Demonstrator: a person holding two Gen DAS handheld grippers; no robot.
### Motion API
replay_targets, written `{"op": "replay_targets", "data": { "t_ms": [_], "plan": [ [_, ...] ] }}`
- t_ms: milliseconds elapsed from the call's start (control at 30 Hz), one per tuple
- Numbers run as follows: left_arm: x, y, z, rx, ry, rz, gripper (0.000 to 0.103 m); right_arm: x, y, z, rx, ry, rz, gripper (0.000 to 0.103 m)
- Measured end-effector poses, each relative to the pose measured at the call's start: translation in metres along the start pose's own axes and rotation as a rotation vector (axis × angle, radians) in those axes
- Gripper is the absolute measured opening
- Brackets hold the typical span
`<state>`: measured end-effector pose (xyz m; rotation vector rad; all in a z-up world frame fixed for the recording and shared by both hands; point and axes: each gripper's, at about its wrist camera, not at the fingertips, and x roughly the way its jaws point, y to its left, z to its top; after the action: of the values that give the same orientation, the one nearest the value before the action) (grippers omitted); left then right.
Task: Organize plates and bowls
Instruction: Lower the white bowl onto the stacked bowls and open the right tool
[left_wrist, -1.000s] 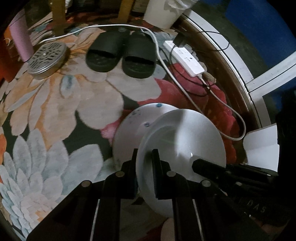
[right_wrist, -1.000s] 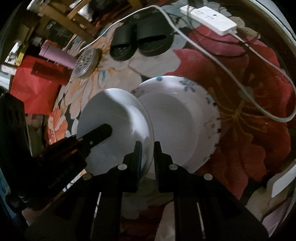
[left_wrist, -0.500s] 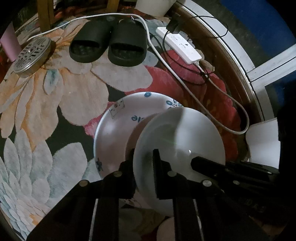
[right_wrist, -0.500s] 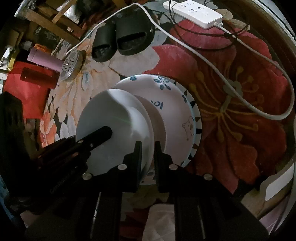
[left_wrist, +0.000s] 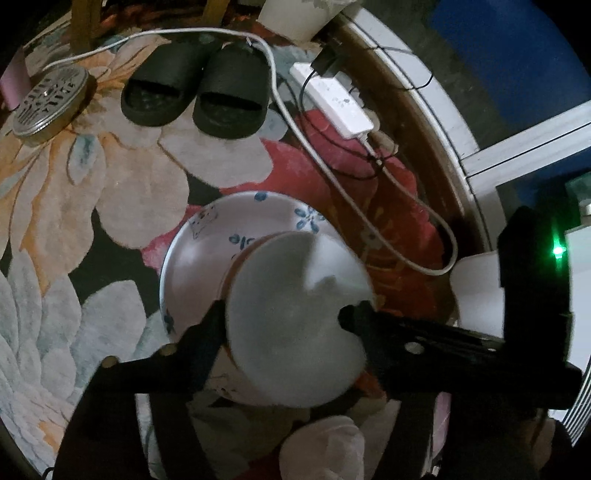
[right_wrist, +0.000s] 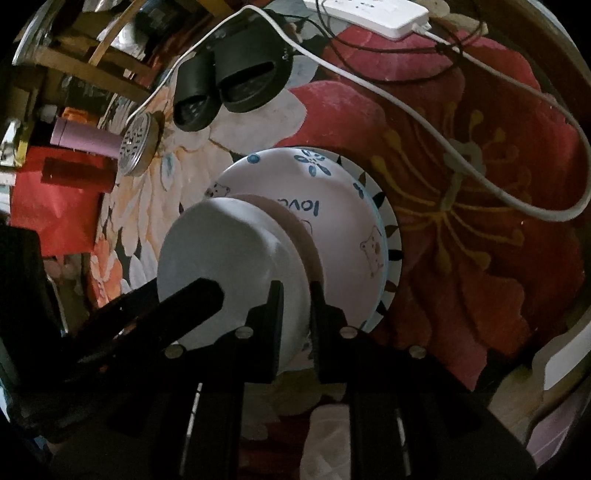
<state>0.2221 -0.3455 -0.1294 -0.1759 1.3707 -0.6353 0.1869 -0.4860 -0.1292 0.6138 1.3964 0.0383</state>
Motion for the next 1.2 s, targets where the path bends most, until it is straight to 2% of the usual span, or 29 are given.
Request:
{"op": "replay_targets", "data": {
  "t_ms": [33, 67, 133, 267, 300, 433, 633, 900, 1200],
  "plan": [
    [-0.005, 0.000, 0.001, -0.002, -0.017, 0.012, 0.097, -0.001, -0.001, 0.000, 0.005, -0.003, 0.000, 0.015],
    [-0.006, 0.000, 0.002, -0.005, -0.025, 0.006, 0.102, -0.003, -0.001, 0.001, 0.008, -0.012, -0.003, 0.016],
    [-0.011, 0.002, 0.005, -0.013, -0.037, -0.009, 0.102, -0.005, -0.001, 0.002, 0.007, -0.016, -0.003, 0.017],
    [-0.019, 0.005, 0.005, 0.000, -0.056, 0.046, 0.102, -0.007, 0.001, 0.003, 0.003, -0.018, -0.001, 0.019],
    [-0.020, 0.007, 0.005, 0.002, -0.058, 0.060, 0.102, -0.009, 0.002, 0.003, -0.001, -0.022, -0.004, 0.025],
    [-0.023, 0.020, 0.000, -0.003, -0.072, 0.129, 0.102, -0.021, 0.006, 0.000, -0.008, -0.059, -0.006, 0.071],
    [-0.024, 0.036, -0.007, -0.020, -0.073, 0.177, 0.102, -0.031, 0.015, -0.004, -0.049, -0.104, -0.061, 0.088],
    [-0.028, 0.044, -0.011, -0.022, -0.074, 0.224, 0.102, -0.027, 0.021, -0.006, -0.079, -0.120, -0.119, 0.099],
    [-0.029, 0.047, -0.014, -0.018, -0.066, 0.240, 0.102, -0.027, 0.027, -0.011, -0.103, -0.150, -0.145, 0.099]
  ]
}}
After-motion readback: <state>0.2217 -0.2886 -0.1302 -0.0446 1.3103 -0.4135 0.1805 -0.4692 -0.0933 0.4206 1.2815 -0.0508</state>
